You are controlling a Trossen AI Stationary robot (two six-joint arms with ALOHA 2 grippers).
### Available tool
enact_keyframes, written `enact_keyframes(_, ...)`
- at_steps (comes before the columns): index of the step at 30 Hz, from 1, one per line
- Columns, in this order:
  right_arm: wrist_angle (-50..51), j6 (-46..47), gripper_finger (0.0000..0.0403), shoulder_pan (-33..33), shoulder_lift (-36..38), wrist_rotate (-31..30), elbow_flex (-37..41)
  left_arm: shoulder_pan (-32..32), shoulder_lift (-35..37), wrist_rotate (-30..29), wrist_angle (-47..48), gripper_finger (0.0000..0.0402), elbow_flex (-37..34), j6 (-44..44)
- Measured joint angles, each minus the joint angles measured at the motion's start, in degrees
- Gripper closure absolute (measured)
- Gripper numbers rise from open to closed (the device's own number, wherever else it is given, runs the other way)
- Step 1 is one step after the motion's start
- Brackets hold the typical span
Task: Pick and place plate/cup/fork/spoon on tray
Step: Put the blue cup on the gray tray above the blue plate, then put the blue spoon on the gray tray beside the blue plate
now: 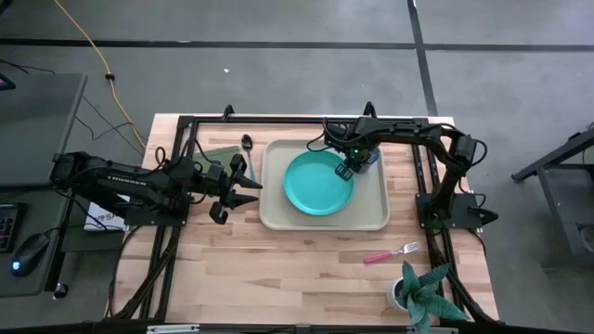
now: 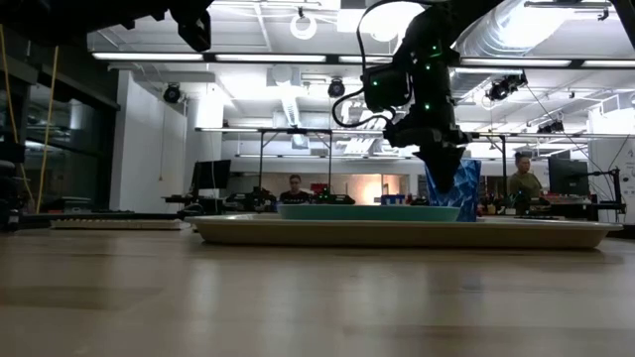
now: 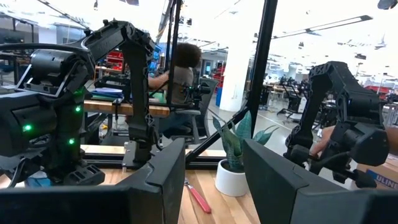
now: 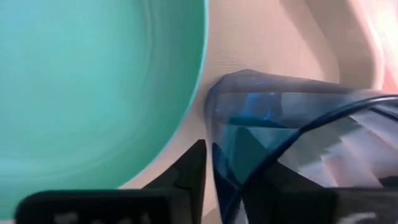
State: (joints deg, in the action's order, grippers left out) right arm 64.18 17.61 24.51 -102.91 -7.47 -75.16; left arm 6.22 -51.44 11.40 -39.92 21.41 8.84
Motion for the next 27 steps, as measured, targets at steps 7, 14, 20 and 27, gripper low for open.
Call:
enact_keyframes(7, 2.7, -1.7, 0.0251, 0.0, 0.0, -1.1, -2.8, 0.0, 0.0, 0.0, 0.0, 0.0261, 0.0, 0.0)
enact_keyframes(14, 11.3, -2.6, 0.0222, 0.0, 0.0, -1.3, -11.1, 0.0, 0.0, 0.0, 0.0, 0.0261, 0.0, 0.0)
enact_keyframes(20, 17.2, -2.7, 0.0221, -1.4, 2.7, -5.3, -17.3, 0.0, 0.0, 0.0, 1.2, 0.0261, 0.0, -1.9)
enact_keyframes(27, 13.0, -2.3, 0.0221, -5.7, 14.5, -8.5, -13.6, 0.1, 0.0, 0.0, 1.6, 0.0261, 0.0, -2.5)
